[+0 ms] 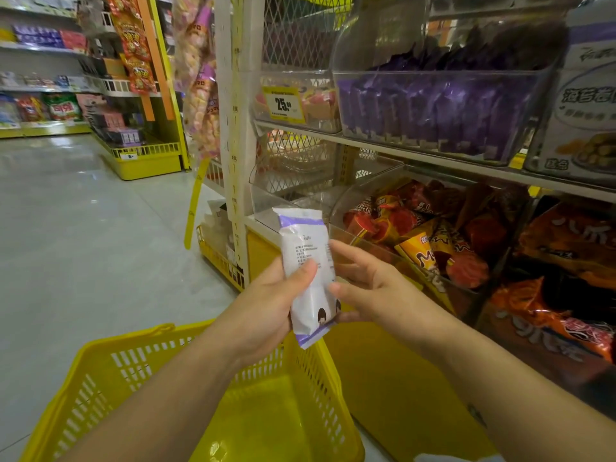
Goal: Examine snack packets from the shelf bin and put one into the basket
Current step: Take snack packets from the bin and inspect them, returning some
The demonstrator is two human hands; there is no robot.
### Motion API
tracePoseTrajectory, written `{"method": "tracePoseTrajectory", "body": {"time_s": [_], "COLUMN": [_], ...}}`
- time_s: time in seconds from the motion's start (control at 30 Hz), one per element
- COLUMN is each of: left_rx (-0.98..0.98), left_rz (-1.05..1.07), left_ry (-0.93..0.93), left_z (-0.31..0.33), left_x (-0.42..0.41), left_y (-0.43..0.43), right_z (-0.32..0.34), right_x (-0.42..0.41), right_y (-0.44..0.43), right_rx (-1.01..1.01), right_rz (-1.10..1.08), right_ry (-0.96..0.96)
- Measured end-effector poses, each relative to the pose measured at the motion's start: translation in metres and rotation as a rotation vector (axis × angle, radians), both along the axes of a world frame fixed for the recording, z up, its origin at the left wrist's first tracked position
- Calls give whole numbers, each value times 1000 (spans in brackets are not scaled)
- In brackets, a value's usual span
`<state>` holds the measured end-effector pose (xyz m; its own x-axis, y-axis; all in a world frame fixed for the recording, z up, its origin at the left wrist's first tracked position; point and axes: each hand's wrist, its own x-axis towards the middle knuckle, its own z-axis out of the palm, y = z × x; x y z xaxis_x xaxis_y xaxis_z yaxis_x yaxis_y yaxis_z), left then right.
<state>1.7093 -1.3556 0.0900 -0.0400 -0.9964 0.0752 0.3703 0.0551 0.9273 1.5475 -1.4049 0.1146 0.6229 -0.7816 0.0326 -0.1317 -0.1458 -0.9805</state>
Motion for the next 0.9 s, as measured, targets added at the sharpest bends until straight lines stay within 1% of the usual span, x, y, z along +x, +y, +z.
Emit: {"method": "tracePoseTrajectory", "body": {"time_s": [0.1,0.13,0.27,0.33,0.5,0.67,0.77,0.9], "left_rx": [-74,-98,-102,-79,24,74,110,141], "left_rz": [-25,-15,134,160,28,-12,33,167], "left_ry": [-17,-27,-92,-108,9,83,175,246], "left_z": [2,4,7,4,-4,-8,-8,-3], "left_x": [3,4,11,16,18,20,20,24], "left_y": [-2,-2,-8,-10,-5,-5,-8,-14], "right_z": [-3,-3,1,6,11,7,8,6], "right_x": [-1,-1,-4,-6,-3,1,0,-3], "right_y": [-5,-5,-4,-2,2,3,3,0], "right_rx": [55,46,-172,-222,-183,-75,-10,-33], "right_rz": [-16,-21,-65,-42,78,136,178,188], "right_ry": [-15,-25,-27,-28,-81,-119,-131,-90]}}
